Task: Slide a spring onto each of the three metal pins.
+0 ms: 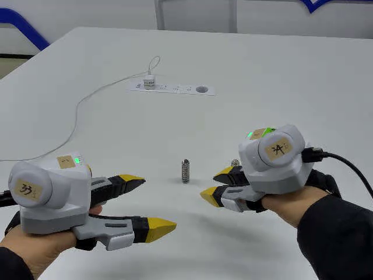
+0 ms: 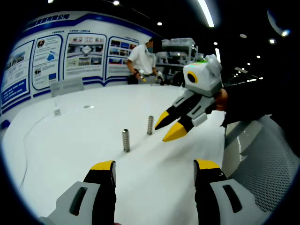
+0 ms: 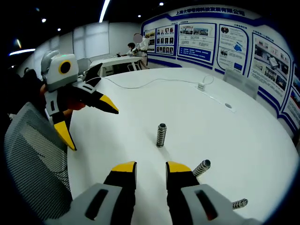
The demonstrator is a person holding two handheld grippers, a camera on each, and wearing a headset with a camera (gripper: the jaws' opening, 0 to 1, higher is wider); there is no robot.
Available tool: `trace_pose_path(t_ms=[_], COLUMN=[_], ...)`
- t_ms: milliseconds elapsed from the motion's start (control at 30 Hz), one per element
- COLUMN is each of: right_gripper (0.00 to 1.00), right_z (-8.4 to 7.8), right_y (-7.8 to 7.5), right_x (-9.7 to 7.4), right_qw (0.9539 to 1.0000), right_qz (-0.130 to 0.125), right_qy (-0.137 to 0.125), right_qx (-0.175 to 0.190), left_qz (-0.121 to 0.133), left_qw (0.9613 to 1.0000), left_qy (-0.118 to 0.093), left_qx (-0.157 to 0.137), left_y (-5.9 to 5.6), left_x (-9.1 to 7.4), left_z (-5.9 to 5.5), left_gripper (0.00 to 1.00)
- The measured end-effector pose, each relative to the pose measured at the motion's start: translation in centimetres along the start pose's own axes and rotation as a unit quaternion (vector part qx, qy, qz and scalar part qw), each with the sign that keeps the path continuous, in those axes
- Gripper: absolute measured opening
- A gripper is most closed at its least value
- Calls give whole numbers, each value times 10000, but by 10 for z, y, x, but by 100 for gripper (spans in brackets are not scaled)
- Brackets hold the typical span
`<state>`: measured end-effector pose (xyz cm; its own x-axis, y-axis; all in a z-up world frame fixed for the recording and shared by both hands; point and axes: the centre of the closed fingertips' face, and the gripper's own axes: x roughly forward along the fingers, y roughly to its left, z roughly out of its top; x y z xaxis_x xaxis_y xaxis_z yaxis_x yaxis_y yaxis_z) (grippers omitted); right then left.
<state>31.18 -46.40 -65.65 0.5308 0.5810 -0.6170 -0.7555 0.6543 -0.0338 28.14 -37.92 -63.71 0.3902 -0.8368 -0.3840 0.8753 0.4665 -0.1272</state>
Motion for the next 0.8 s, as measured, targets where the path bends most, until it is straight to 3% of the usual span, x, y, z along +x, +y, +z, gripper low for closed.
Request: trace_pose_path(t_ms=[800], right_gripper=[29], right_z=[-24], right_y=[-37], right_x=[-64], right_qw=[9973], right_qz=[-537], right_qy=[-241], right_qx=[434], left_qz=[-58], left_qw=[10000], left_qy=[31], left_qx=[19], left_y=[-5], left_x=[4], left_z=[0], left_gripper=[70])
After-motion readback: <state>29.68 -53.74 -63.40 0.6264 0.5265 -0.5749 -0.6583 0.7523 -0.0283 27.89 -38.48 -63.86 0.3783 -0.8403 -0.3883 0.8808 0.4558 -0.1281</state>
